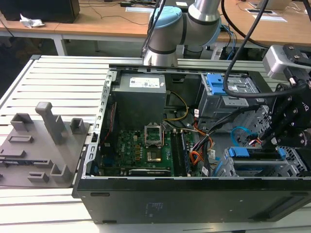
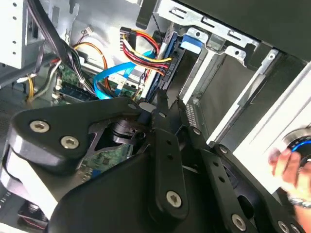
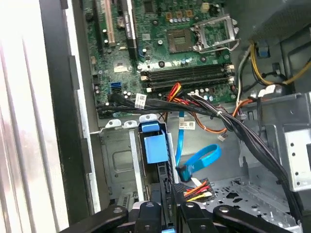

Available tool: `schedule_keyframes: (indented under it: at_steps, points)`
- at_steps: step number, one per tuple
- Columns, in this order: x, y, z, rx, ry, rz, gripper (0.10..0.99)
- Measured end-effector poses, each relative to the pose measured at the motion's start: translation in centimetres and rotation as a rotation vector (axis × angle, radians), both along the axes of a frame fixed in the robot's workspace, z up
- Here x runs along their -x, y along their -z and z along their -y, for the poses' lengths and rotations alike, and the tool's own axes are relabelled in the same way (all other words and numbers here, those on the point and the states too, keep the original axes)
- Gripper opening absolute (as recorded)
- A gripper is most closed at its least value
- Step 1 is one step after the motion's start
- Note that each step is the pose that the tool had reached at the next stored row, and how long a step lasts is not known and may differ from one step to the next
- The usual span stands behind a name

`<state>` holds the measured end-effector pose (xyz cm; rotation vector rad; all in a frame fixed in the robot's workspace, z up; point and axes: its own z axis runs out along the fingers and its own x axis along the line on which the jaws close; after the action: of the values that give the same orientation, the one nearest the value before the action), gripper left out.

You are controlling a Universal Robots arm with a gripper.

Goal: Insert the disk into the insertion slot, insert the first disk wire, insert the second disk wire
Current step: 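Insert the second disk wire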

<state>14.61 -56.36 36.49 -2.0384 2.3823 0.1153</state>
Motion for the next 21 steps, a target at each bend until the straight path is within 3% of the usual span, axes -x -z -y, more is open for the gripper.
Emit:
schedule_keyframes:
  at_steps: [4,12,16,17,19,21]
  points:
    - [-0.01,0.00,0.00,0.000,-0.148,0.0000,0.231]
    - [-0.01,-0.01,0.00,-0.003,-0.330,0.0005,0.231]
    - [-0.01,-1.34,-0.01,-0.005,-0.351,0.0007,0.231]
    - [-0.01,-1.58,-0.25,-0.005,-0.354,0.0008,0.231]
    - [0.13,-1.54,-1.00,-0.007,-0.359,0.0011,0.231]
    - [0.61,-1.33,-1.29,-0.010,-0.364,0.0016,0.231]
